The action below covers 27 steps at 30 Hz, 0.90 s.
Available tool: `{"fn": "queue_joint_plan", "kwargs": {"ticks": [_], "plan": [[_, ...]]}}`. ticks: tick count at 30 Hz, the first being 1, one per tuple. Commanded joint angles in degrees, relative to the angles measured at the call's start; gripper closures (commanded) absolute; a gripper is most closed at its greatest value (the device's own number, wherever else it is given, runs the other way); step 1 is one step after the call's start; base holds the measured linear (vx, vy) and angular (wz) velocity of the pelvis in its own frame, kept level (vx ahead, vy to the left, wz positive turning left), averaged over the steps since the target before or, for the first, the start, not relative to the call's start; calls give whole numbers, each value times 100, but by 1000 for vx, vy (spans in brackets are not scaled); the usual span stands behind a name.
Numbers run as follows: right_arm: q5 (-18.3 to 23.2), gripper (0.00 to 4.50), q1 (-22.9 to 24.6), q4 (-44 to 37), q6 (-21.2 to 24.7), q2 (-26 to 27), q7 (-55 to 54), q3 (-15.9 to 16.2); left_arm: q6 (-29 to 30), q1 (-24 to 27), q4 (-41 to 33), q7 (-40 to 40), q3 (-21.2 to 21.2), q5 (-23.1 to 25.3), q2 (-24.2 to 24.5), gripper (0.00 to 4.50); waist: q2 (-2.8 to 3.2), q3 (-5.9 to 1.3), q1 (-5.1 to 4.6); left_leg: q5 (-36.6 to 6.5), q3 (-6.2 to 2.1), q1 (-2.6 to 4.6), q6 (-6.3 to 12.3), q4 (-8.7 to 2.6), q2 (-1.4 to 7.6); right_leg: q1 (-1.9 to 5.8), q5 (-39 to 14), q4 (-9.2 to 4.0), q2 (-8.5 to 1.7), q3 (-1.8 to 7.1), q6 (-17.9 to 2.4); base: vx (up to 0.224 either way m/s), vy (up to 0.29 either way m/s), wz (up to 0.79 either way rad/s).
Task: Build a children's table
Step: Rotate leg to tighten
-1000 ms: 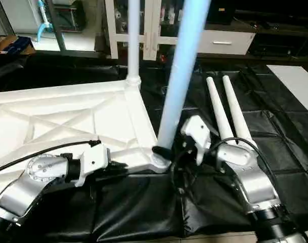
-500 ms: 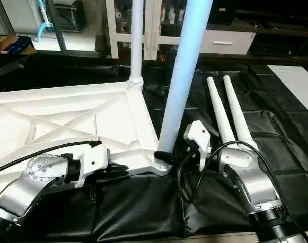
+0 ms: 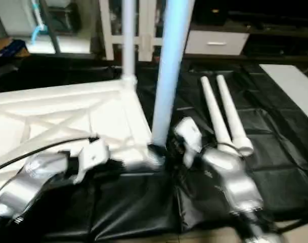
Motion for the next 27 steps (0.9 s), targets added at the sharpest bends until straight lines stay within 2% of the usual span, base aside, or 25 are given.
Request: {"fn": "queue_joint_plan", "kwargs": {"ticks": [1,2,3,4,5,6,7,8,9,10,11,12,13,15,18,20,21,22,23,24,25,26,27], "plan": [[-434,263,-103,644,233,58,-1028,-245,113,23,94,132,-327,135,-150,450,48,-259,-11,-1676,-60,42,-252,-498,88,196,-1759,-462,-213,166,-913,0,0,0],[-531,263,-352,1007,221,306,-1488,-265,311,-156,316,453,-328,260,-368,450,34,-248,-40,-1888,-68,44,-317,-502,84,163,-2135,-502,-233,169,-795,0,0,0],[-593,263,-570,1299,204,498,-1825,-280,483,-322,511,727,-303,335,-556,450,41,-261,-50,-1985,-85,64,-361,-502,78,153,-2319,-525,-231,162,-718,0,0,0],[-593,263,-570,1299,204,498,-1825,-280,483,-322,511,727,-303,335,-556,450,50,-266,-44,-1997,-95,71,-370,-498,70,142,-2316,-526,-237,158,-704,0,0,0],[-633,263,-821,1614,158,697,-2195,-319,754,-532,762,1062,-198,331,-805,450,40,-284,-37,-1986,-94,73,-366,-496,81,149,-2190,-527,-230,159,-693,0,0,0],[-725,263,-1179,2077,36,975,-2762,-394,1097,-855,1164,1568,90,182,-1250,450,35,-277,-54,-1970,-76,75,-375,-492,75,121,-2024,-520,-215,169,-750,0,0,0],[-750,263,-1264,2189,-2,1039,-2901,-410,1160,-934,1269,1695,177,128,-1369,450,21,-295,-61,-1878,-56,85,-400,-469,37,112,-1898,-507,-202,169,-823,0,0,0],[-795,263,-1400,2373,-69,1141,-3129,-438,1254,-1063,1444,1900,326,35,-1568,450,26,-315,-32,-1819,-72,85,-388,-466,37,137,-1846,-500,-207,157,-810,0,0,0],[-813,263,-1453,2445,-95,1181,-3218,-448,1290,-1113,1512,1980,384,-2,-1645,450,29,-319,-14,-1740,-49,83,-352,-453,42,123,-1678,-504,-210,166,-837,0,0,0],[-862,263,-1601,2658,-194,1305,-3520,-486,1323,-1275,1761,2279,581,-93,-1876,450,23,-329,4,-1667,-50,72,-312,-452,46,143,-1545,-497,-206,164,-829,0,0,0],[-910,263,-1757,2900,-313,1427,-3759,-493,1266,-1432,2027,2506,687,-67,-2035,450,28,-326,-7,-1567,-29,48,-293,-438,26,123,-1397,-486,-200,167,-884,0,0,0],[-932,263,-1829,3023,-378,1484,-3860,-490,1203,-1504,2160,2598,711,-9,-2084,450,28,-365,21,-1456,-37,68,-269,-432,37,154,-1175,-462,-193,154,-891,0,0,0],[-932,263,-1829,3023,-378,1484,-3860,-490,1203,-1504,2160,2598,711,-9,-2084,450,28,-376,36,-1364,-19,76,-224,-420,34,146,-993,-451,-190,157,-911,0,0,0],[-904,263,-1907,3158,-503,1569,-3867,-505,1111,-1561,2282,2659,742,33,-2124,450,23,-391,45,-923,-22,-7,-57,-404,38,220,-308,-367,-194,150,-1025,0,0,0],[-682,263,-1926,3125,-753,1691,-3390,-567,892,-1509,2225,2500,671,88,-2014,450,33,-407,62,-554,-8,-10,131,-375,42,250,283,-306,-190,144,-1173,0,0,0],[-548,263,-1829,2901,-1034,1669,-2670,-519,619,-1413,2114,2236,501,170,-1806,450,22,-411,70,-572,-9,-15,267,-375,53,266,314,-314,-206,138,-1233,0,0,0],[-541,208,-1695,2659,-1202,1571,-2257,-411,369,-1331,2037,2010,355,225,-1628,450,20,-401,72,-580,-9,-34,320,-380,64,284,284,-311,-218,140,-1250,0,0,0],[-541,194,-1695,2659,-1202,1571,-2257,-411,369,-1331,2037,2010,355,225,-1628,450,25,-399,75,-579,-7,-25,333,-380,69,275,265,-317,-220,142,-1257,0,0,0],[-395,194,-1502,2262,-1100,1460,-1946,-357,195,-1239,1911,1815,286,222,-1489,450,1,-384,68,-593,-4,-14,359,-387,65,283,182,-333,-203,144,-1260,0,0,0],[-283,189,-1324,1903,-992,1340,-1726,-314,73,-1150,1776,1645,240,212,-1361,450,22,-378,90,-626,-14,-24,390,-391,86,295,144,-328,-228,150,-1226,0,0,0],[-172,173,-1152,1575,-878,1205,-1476,-257,-108,-1059,1641,1461,189,206,-1224,450,13,-371,46,-663,-18,-42,351,-412,88,290,-3,-334,-224,149,-1219,0,0,0],[14,158,-879,1057,-646,927,-969,-90,-293,-902,1398,1136,120,156,-1012,450,23,-366,84,-706,-31,-7,329,-412,82,305,-111,-361,-211,140,-1172,0,0,0],[122,149,-717,756,-502,745,-648,25,-401,-805,1247,933,80,120,-882,450,32,-351,91,-839,-33,-3,334,-419,125,291,-214,-362,-222,159,-1132,0,0,0]]}}
